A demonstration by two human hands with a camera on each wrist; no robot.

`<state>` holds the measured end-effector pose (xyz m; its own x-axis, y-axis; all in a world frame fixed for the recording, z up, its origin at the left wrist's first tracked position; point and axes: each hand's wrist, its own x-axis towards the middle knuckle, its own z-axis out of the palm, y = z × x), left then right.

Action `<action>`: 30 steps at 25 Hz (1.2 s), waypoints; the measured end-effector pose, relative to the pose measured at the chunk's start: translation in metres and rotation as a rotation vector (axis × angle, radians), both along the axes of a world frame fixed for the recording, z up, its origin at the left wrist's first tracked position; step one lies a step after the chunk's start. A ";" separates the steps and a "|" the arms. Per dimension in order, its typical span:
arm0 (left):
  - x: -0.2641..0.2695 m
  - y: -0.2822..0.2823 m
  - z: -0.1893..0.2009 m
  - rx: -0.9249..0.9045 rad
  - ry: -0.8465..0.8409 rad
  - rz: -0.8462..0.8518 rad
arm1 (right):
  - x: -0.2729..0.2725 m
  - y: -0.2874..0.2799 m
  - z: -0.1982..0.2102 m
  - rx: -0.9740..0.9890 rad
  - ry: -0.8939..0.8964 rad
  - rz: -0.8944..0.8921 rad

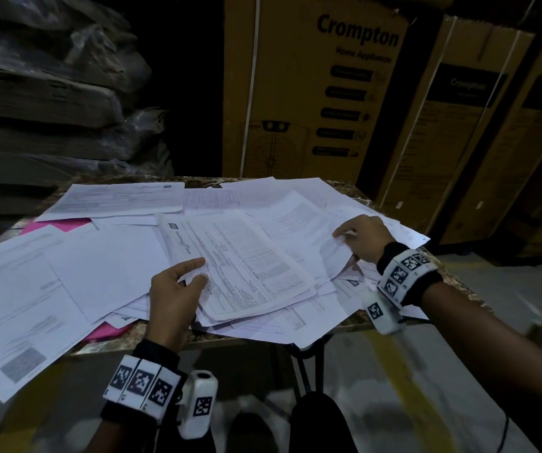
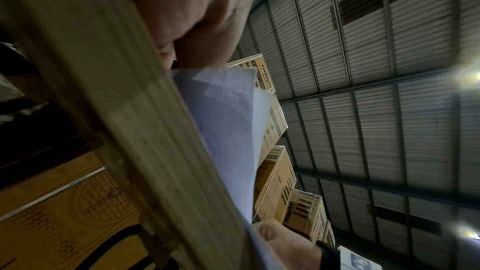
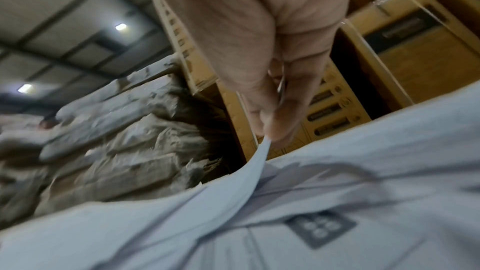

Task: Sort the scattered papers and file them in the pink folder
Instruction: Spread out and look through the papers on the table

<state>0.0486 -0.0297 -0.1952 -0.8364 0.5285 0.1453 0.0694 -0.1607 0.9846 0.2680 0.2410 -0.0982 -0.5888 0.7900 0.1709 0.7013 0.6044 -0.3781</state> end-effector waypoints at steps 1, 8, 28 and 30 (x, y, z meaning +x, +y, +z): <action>0.000 -0.001 0.000 0.000 0.000 -0.005 | -0.001 -0.007 0.000 0.008 -0.053 0.042; 0.002 -0.001 0.008 0.005 0.021 -0.053 | 0.006 -0.041 0.022 0.265 -0.020 0.075; 0.005 -0.003 0.008 -0.014 0.024 -0.066 | 0.024 -0.056 0.080 0.424 0.701 0.006; 0.005 -0.002 0.007 -0.023 0.025 -0.066 | 0.021 -0.051 0.081 0.453 0.717 0.001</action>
